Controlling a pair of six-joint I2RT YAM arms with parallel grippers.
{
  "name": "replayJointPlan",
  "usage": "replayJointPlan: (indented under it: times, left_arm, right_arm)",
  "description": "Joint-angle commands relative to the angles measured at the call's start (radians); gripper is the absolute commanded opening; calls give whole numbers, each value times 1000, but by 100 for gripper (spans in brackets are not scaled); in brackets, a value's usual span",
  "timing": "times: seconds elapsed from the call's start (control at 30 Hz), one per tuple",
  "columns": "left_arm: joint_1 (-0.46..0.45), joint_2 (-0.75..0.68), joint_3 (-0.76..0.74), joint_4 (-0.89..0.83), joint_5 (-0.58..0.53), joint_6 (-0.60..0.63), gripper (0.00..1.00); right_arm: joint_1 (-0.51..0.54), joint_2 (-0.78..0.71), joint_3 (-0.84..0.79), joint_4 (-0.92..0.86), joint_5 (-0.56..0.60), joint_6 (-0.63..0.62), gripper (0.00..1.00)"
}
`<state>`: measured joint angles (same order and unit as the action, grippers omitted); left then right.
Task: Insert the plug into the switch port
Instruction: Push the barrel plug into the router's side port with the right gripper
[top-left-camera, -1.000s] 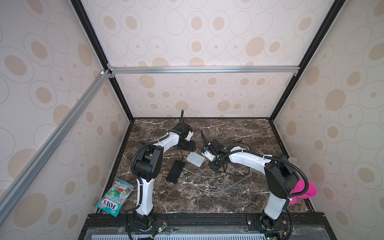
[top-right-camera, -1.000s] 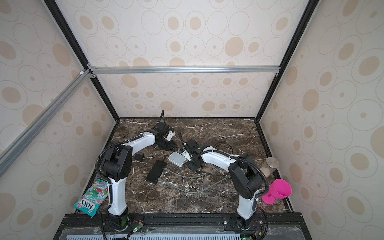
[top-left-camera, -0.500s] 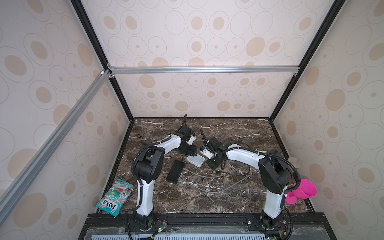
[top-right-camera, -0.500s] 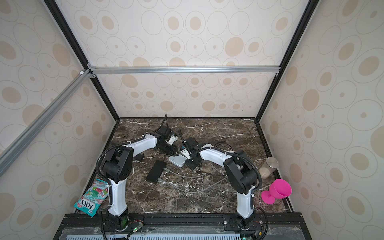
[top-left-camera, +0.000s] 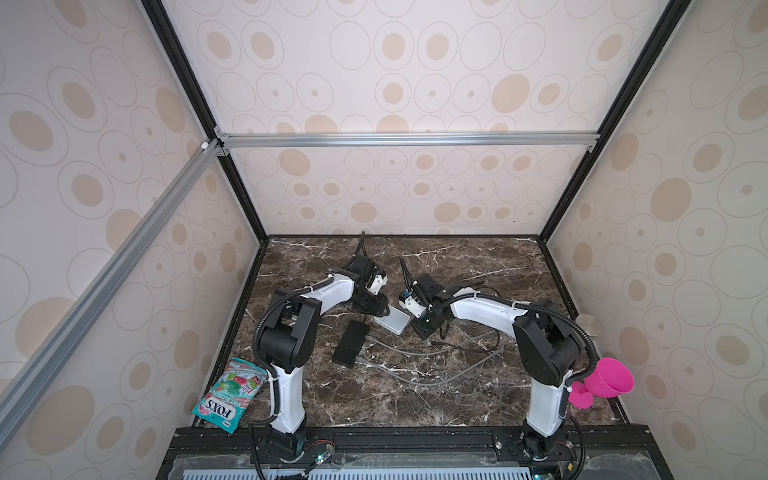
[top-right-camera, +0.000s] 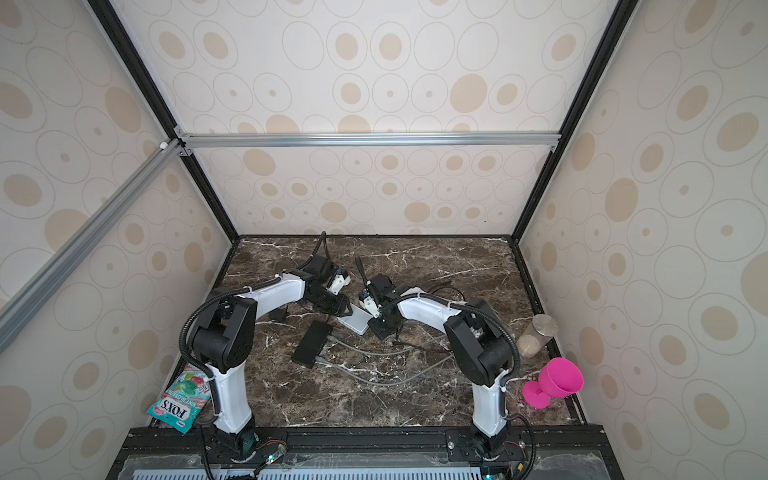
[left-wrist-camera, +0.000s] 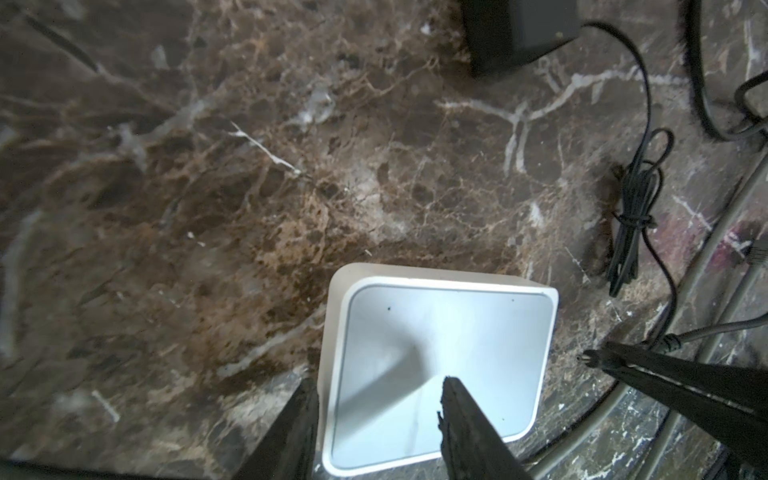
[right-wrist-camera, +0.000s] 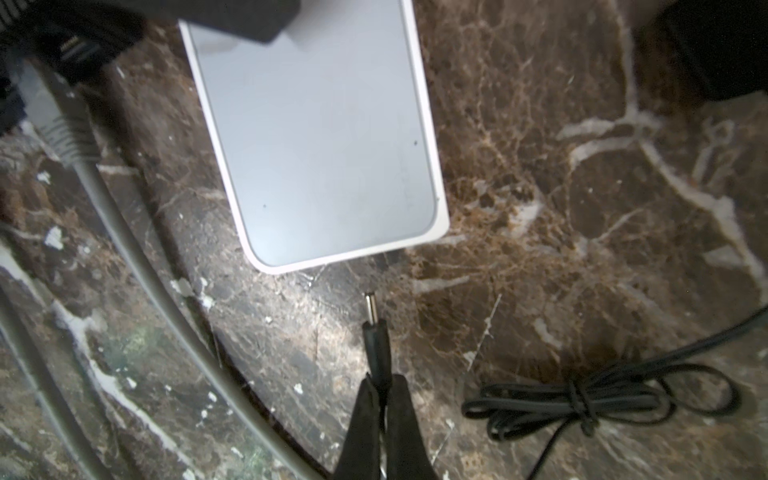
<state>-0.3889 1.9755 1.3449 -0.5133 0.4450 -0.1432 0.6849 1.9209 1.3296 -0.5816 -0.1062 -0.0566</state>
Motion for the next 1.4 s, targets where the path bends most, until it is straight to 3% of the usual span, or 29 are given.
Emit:
replayJointPlan:
  times: [0.0,0.2,0.7,1.37]
  left_arm:
    - [0,31,20,-20,18,38,47]
    - [0,56,28,-39,6,44,41]
    - [0,64,32,-49,-32,48,42]
    - [0,73,34,-51,-31,48,42]
  right_arm:
    - [2,37,32,-9,-19,16,0]
    - [2,72,63,-28,-5,8,0]
    - [2,5,-8,-33,20,0,0]
    - [2,48,48,-34,-6,-16,0]
